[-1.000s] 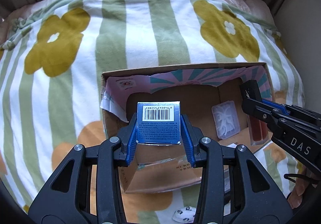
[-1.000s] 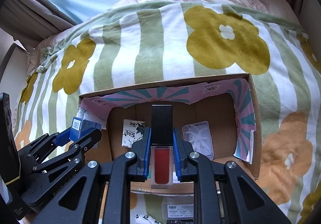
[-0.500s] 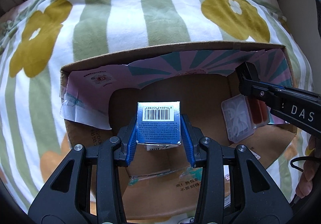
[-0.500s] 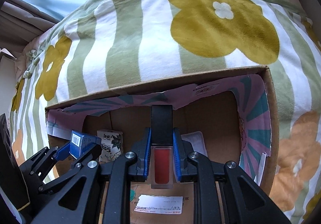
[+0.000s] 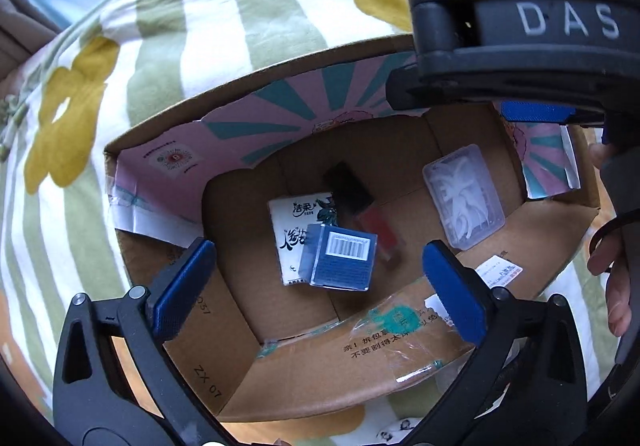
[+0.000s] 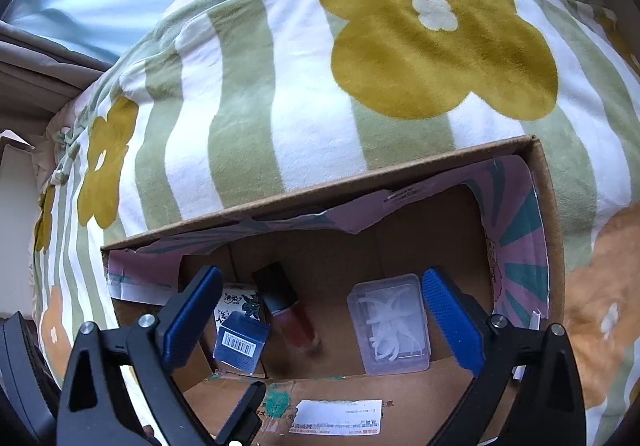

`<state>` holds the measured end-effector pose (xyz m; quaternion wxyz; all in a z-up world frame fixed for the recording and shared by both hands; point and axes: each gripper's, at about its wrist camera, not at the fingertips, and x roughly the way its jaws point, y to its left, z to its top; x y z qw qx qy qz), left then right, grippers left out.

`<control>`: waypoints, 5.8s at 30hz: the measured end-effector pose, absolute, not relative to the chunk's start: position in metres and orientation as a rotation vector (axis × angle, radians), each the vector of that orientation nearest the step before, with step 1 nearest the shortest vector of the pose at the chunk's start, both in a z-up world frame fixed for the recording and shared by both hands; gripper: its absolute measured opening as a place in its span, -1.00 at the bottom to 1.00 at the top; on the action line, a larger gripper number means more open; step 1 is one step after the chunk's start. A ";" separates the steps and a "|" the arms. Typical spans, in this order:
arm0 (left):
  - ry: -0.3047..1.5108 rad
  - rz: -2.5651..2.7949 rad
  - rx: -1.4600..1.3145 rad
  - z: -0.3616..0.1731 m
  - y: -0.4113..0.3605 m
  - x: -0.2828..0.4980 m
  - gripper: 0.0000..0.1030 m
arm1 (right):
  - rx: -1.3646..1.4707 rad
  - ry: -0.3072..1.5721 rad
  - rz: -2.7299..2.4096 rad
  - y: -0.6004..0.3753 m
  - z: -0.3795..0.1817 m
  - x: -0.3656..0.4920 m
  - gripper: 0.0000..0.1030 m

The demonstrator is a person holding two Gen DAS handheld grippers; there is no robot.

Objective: Organize objects
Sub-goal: 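Open both tools to release the blue box and lipstick inside the box, then withdraw both tools from the box toward the remaining items, then lower the right tool onto the black wrapped roll while the left tool approaches the pink slipper, then grasp the pink slipper with the left tool while the right tool grasps the black roll, then carry the slipper with the left tool while the right tool carries the roll into the box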

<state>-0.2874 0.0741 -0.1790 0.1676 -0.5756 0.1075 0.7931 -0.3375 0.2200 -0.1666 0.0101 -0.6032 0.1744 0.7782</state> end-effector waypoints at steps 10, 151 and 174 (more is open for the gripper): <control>0.259 2.281 -1.655 -0.188 0.063 -0.290 0.99 | -1.912 0.526 2.413 0.216 -0.167 -0.333 0.93; -0.217 2.541 -1.619 -0.133 0.029 -0.032 0.04 | -2.062 -0.690 3.062 0.167 -0.149 -0.070 -0.45; -0.054 2.516 -1.517 -0.020 -0.039 -0.067 0.04 | -1.637 0.143 2.715 0.164 -0.012 -0.066 -0.45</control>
